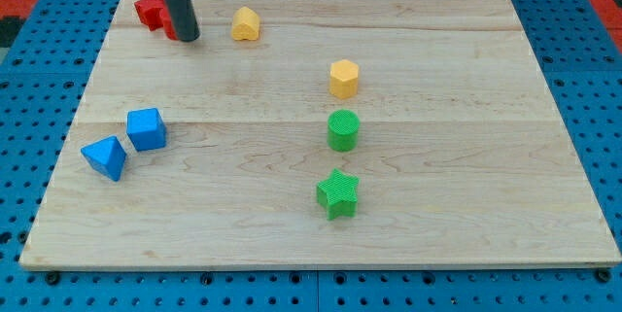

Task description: Push the yellow heart above the yellow hexagon

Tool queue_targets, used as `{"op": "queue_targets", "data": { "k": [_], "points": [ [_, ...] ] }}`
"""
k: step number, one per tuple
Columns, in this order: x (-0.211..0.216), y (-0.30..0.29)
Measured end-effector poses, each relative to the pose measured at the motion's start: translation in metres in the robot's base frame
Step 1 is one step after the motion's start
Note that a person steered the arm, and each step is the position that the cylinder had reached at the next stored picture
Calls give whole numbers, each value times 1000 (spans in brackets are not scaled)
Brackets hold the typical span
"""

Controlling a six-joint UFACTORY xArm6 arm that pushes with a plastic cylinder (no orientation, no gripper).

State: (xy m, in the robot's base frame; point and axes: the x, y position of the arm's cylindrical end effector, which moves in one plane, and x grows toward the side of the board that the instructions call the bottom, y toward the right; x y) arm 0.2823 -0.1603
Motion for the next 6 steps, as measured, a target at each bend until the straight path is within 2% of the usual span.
{"op": "queue_targets", "data": {
  "k": [2, 5, 6],
  "points": [
    [-7, 92],
    [-38, 77],
    [-38, 88]
  ]
}}
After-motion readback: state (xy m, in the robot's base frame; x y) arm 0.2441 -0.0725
